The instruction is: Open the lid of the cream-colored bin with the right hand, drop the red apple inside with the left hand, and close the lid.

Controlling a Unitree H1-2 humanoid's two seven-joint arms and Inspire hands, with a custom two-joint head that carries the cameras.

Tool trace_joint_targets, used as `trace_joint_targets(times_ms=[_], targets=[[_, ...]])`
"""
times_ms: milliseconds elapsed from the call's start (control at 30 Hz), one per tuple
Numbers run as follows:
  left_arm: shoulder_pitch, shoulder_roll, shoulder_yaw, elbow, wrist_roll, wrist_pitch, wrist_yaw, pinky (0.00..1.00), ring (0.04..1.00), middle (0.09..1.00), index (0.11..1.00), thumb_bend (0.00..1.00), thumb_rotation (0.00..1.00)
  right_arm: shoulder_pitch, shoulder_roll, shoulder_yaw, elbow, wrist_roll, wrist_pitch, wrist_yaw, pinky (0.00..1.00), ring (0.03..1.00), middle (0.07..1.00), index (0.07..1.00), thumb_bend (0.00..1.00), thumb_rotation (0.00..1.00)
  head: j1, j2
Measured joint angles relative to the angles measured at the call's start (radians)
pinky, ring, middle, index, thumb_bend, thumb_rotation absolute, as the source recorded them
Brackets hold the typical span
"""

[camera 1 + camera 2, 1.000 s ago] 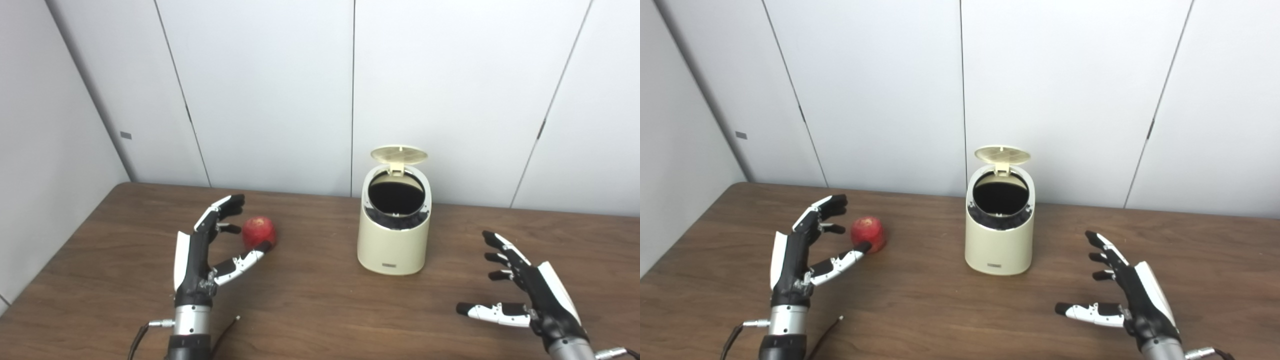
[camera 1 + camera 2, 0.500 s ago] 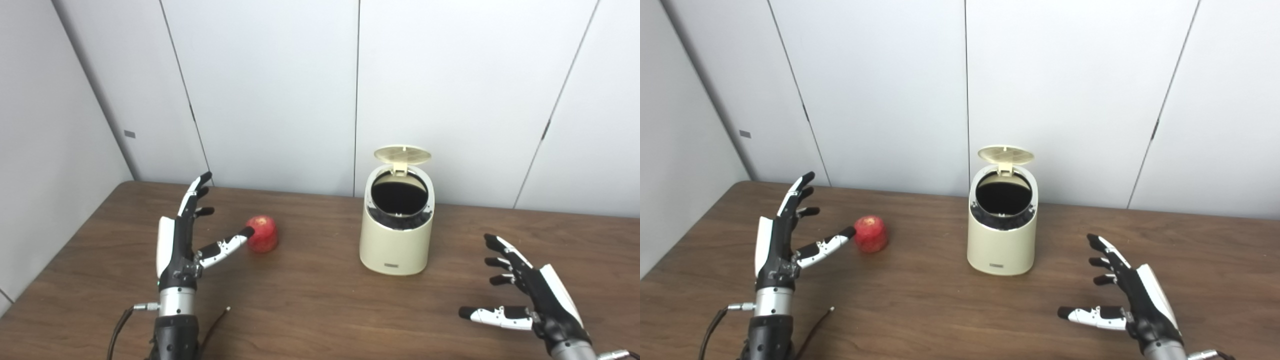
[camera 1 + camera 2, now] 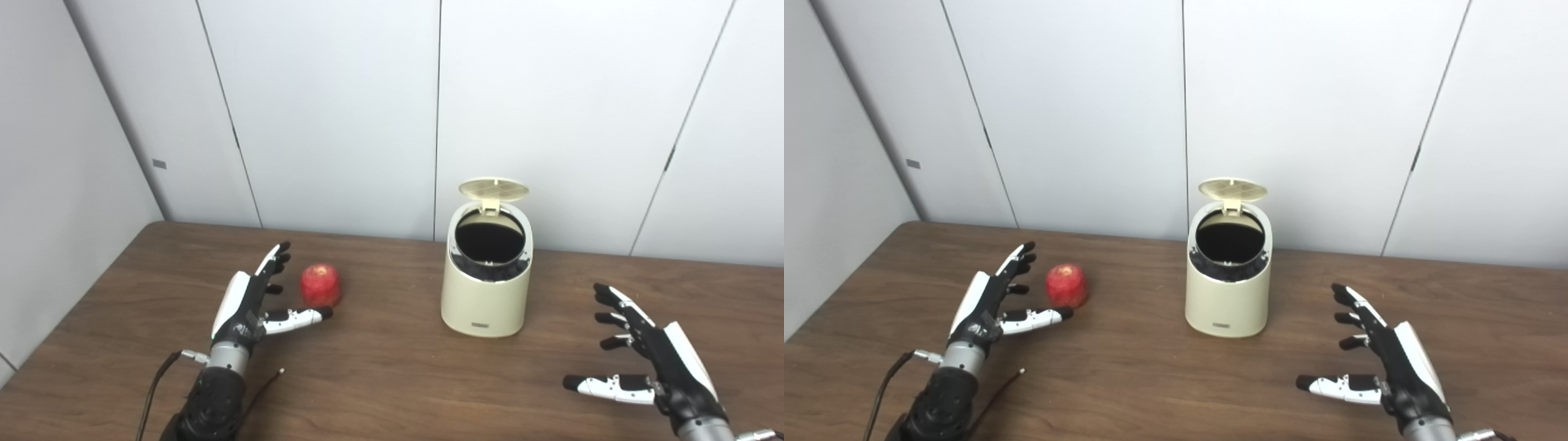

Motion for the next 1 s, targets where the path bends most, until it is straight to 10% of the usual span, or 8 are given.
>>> trace_joint_targets(times_ms=[633,733,1000], targets=[[-0.126,0.018,-0.108,0.269,0.145,-0.102,0.202,0.59,0.553,0.535,0.626,0.82,0.09,0.02,0.004,-0.004,-0.021,0.001,0.008,0.003,0.63,0.804,0.887,0.886,0.73,0.12,-0.017,0.009],[-0.128,0.015,-0.107,0.286,0.129,-0.125,0.213,0.45,0.472,0.457,0.542,0.55,0.01,0.021,0.004,-0.004,-0.026,0.001,0.009,0.003,0.64,0.806,0.888,0.888,0.72,0.14,-0.018,0.012],[-0.133,0.003,-0.12,0.302,0.12,-0.137,0.238,0.39,0.444,0.478,0.484,0.53,0.0,0.024,0.004,-0.013,-0.035,0.003,0.014,0.003,0.63,0.801,0.889,0.888,0.71,0.16,-0.02,0.015]])
